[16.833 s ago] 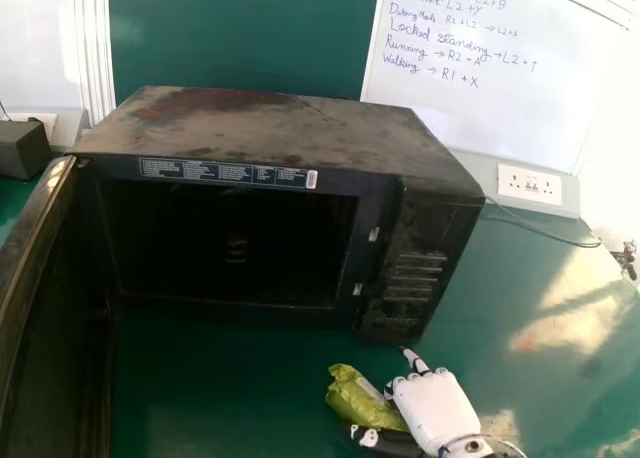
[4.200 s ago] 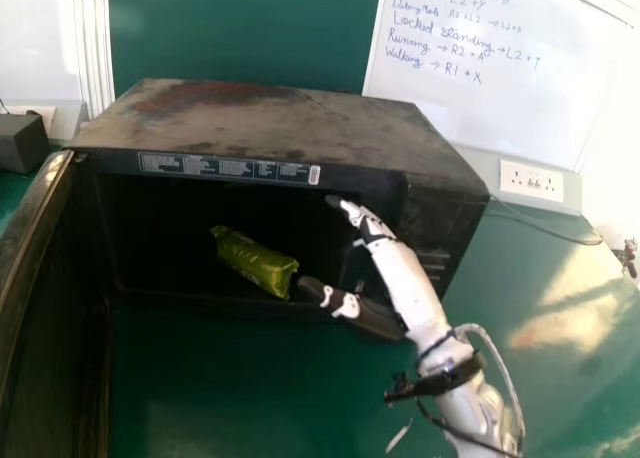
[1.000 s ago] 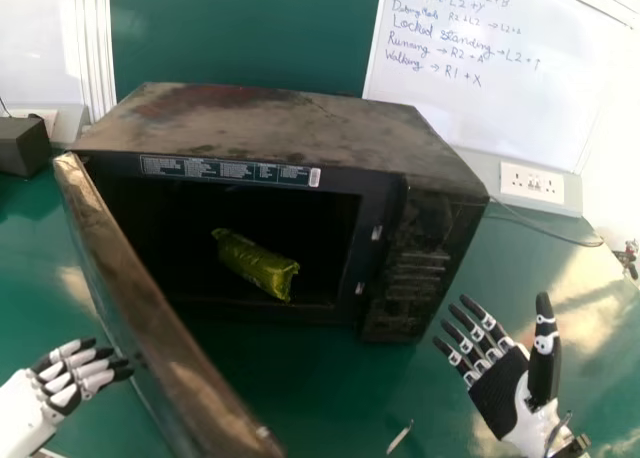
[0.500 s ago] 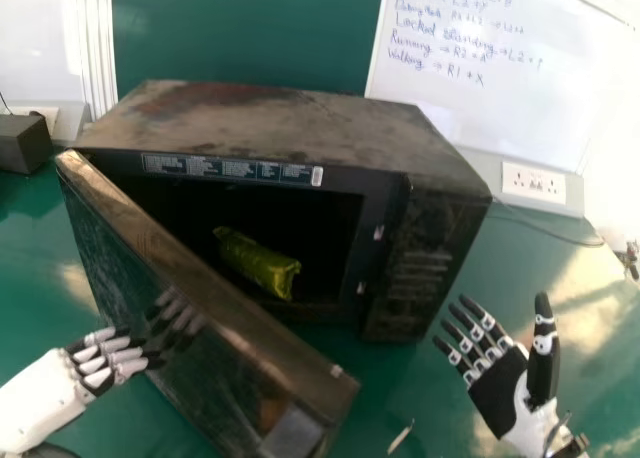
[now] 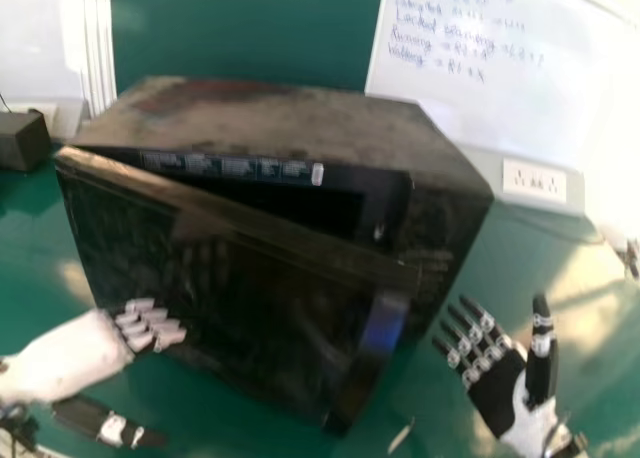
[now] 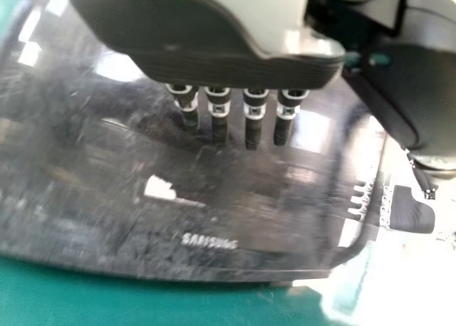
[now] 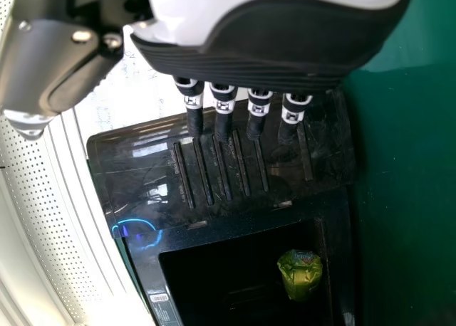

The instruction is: Put biscuit inside oven

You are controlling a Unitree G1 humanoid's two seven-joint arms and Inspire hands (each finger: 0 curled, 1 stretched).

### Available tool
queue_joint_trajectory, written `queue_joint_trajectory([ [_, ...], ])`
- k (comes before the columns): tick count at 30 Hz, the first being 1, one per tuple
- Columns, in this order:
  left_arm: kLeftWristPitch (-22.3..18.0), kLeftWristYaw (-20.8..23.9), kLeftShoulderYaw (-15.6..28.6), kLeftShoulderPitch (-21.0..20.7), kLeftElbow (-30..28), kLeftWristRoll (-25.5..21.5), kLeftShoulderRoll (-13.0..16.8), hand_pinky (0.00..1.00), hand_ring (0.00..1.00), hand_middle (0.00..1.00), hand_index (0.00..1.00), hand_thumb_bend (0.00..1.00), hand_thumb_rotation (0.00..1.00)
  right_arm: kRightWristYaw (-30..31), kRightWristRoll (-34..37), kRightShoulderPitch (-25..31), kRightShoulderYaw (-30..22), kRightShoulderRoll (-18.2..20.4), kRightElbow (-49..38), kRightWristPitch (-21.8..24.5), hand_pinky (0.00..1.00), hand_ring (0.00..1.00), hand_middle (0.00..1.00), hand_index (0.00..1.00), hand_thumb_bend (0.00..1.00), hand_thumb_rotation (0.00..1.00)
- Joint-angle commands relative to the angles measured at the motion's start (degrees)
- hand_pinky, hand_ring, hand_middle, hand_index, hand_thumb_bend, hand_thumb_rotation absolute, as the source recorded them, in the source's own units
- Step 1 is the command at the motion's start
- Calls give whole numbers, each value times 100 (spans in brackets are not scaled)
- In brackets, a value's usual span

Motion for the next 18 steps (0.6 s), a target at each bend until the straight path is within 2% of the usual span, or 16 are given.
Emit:
queue_joint_trajectory([
  [1, 53, -39, -188, -301, 105, 78, 150, 100, 100, 100, 100, 86, 100, 24, 18, 46, 0, 47, -4, -34, 100, 100, 100, 100, 100, 100],
  [9, 303, -222, -644, -1044, 241, -43, 416, 100, 100, 100, 99, 87, 100, -16, 59, 38, 4, 64, -15, 3, 100, 100, 100, 100, 100, 100],
  [18, 484, -236, -979, -1700, 508, -167, 362, 100, 100, 100, 100, 86, 100, -25, 46, 12, 76, 123, -30, -10, 100, 100, 100, 100, 100, 100],
])
